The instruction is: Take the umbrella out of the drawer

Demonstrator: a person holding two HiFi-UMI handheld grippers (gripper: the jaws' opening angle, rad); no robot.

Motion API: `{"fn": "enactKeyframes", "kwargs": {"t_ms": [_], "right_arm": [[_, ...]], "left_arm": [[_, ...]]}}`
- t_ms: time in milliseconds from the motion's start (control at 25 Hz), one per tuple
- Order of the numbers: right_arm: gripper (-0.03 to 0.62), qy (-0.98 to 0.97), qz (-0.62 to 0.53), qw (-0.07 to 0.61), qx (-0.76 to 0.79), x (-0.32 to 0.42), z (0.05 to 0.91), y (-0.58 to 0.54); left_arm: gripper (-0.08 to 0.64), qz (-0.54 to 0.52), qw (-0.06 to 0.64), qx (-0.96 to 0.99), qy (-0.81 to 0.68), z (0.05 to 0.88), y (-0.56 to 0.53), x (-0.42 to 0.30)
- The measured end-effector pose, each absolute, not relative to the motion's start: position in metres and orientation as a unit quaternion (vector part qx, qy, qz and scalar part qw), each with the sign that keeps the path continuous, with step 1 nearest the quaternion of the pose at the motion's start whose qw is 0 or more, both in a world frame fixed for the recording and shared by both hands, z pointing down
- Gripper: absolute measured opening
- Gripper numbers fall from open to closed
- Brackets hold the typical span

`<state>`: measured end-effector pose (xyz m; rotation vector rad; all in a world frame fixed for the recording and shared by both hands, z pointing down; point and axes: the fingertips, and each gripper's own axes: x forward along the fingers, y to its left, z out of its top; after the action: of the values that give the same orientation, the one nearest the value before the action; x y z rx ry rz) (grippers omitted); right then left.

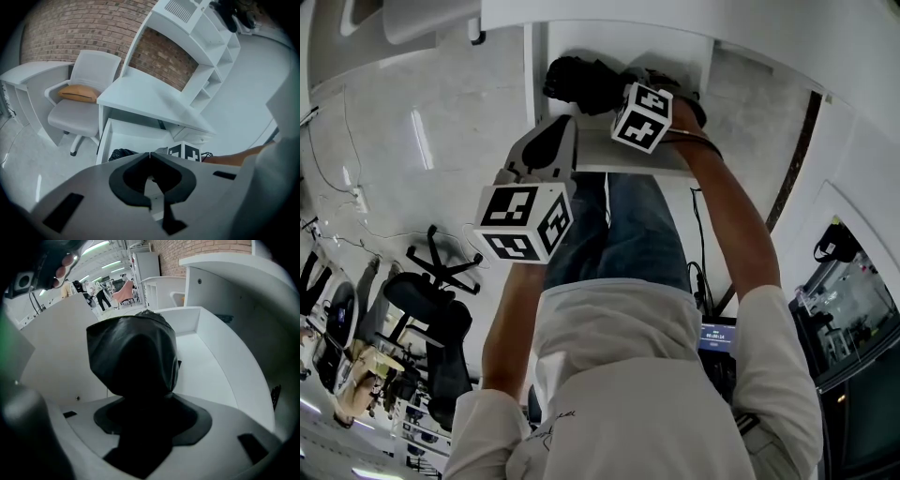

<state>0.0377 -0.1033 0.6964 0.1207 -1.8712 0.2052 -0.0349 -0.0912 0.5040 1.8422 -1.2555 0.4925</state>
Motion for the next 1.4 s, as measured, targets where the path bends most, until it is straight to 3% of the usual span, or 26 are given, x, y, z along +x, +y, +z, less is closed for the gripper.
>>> {"fn": "enactKeyframes", "kwargs": {"t_ms": [1400], "right_arm": [[0.241, -0.817, 0.037, 0.568, 0.088, 0.03, 0.621, -0.118]], "left_arm": [[0.017, 0.153, 0.424, 0.74, -0.498, 0.457, -0.084, -0.051]]}}
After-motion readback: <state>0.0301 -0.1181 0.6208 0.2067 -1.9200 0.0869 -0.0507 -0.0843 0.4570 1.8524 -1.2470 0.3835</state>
